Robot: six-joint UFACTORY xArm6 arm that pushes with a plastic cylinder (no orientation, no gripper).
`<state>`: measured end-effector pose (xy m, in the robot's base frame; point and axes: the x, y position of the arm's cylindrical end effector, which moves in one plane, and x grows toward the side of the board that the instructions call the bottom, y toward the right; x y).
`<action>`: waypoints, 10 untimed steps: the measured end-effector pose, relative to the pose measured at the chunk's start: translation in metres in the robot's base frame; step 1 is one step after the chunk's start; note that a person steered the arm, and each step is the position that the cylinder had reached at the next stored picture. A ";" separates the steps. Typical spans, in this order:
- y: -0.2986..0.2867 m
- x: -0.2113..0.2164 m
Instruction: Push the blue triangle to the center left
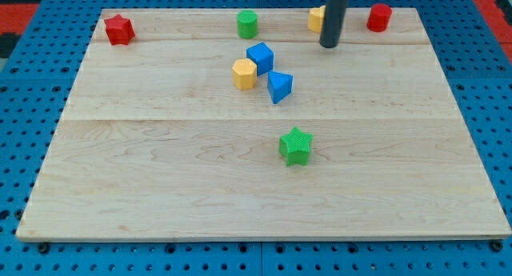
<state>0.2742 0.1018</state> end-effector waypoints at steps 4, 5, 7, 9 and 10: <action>0.007 -0.082; 0.034 -0.044; 0.008 0.052; -0.039 0.075; -0.035 0.078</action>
